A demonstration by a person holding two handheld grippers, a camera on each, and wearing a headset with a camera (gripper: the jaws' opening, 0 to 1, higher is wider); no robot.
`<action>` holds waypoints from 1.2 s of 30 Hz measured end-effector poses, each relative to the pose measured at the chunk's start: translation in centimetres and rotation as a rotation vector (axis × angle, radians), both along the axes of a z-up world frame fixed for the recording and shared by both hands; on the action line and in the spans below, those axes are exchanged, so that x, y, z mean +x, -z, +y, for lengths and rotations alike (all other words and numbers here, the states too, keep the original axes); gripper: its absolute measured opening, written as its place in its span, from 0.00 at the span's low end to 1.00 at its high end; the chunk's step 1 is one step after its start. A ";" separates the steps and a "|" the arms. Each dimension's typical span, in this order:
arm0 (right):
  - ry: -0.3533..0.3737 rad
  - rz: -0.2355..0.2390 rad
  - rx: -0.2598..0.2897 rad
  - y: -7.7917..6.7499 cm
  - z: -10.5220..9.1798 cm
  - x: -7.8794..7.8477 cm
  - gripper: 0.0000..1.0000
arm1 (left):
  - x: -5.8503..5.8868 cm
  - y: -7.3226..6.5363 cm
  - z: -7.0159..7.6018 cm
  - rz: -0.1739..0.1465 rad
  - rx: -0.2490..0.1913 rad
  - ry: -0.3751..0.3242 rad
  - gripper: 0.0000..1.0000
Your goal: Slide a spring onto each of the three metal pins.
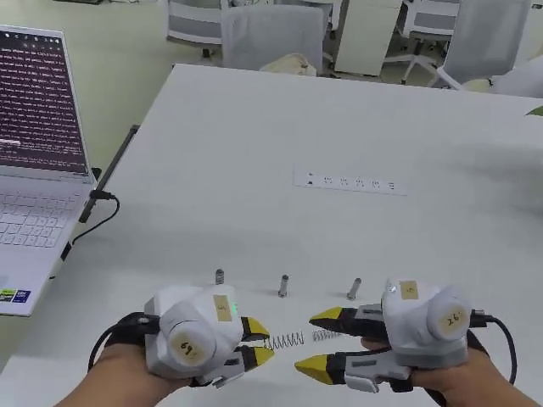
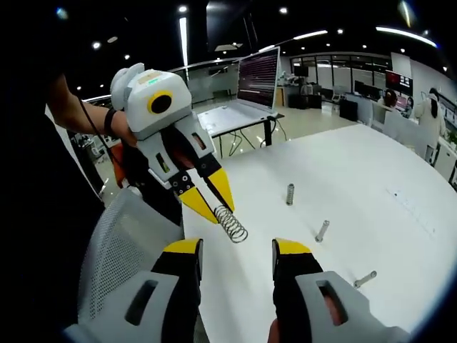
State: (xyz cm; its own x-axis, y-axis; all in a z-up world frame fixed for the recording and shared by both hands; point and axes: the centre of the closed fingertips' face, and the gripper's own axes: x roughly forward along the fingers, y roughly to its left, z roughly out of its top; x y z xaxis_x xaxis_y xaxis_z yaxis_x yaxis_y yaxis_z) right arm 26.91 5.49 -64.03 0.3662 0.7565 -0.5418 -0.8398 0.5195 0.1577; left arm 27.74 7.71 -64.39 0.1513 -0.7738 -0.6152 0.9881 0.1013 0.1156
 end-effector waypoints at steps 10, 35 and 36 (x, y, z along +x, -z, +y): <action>-0.069 -0.027 0.040 -0.5 0.9 -0.5 0.13 | -0.7 -0.4 -0.4 -0.014 0.009 0.047 0.02; -0.161 -0.069 -0.043 -2.7 2.0 -0.7 0.09 | -1.0 0.2 -2.0 0.002 -0.004 0.073 0.02; -0.165 -0.072 -0.048 -2.7 2.1 -0.7 0.09 | -1.1 0.2 -2.2 0.006 -0.008 0.074 0.02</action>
State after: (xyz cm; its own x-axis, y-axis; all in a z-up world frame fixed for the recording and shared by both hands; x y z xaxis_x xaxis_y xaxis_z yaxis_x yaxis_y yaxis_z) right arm 26.23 7.54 -61.29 0.2781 0.7834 -0.5558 -0.9226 0.3789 0.0725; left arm 26.62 5.55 -64.55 0.0902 -0.7878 -0.6093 0.9936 0.0292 0.1093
